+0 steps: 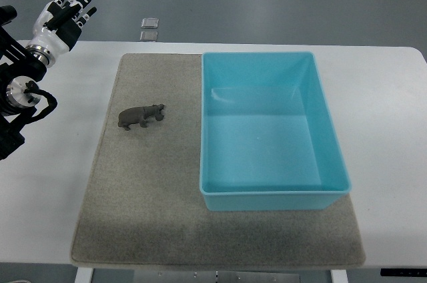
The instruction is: Place brown hippo in blue box with left hand
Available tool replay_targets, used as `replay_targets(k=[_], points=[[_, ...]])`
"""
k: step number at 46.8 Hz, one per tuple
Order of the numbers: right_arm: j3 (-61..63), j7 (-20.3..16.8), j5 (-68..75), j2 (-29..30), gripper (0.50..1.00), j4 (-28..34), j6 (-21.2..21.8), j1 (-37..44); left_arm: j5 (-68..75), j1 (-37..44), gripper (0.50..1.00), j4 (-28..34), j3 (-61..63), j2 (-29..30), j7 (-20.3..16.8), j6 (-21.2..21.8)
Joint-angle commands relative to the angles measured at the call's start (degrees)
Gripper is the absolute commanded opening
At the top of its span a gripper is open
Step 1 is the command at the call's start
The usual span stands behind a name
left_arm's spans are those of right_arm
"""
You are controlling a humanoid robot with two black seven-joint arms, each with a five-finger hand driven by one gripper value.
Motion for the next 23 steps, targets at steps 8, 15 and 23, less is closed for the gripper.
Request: replay_targets(k=[8, 15, 23], points=[[0.0, 0.0, 0.0, 0.0, 0.936, 0.0, 0.0, 0.0, -0.2, 0.0, 0.996, -0.1, -0.3, 0.0, -0.2, 0.0], [0.0, 0.0, 0.0, 0.0, 0.936, 0.0, 0.0, 0.0, -0.1, -0.1, 0.996, -0.1, -0.3, 0.0, -0.2, 0.0], [0.0, 0.0, 0.0, 0.0, 0.936, 0.0, 0.0, 0.0, 0.1, -0.5, 0.996, -0.1, 0.2, 0.1, -0.1, 0.0]])
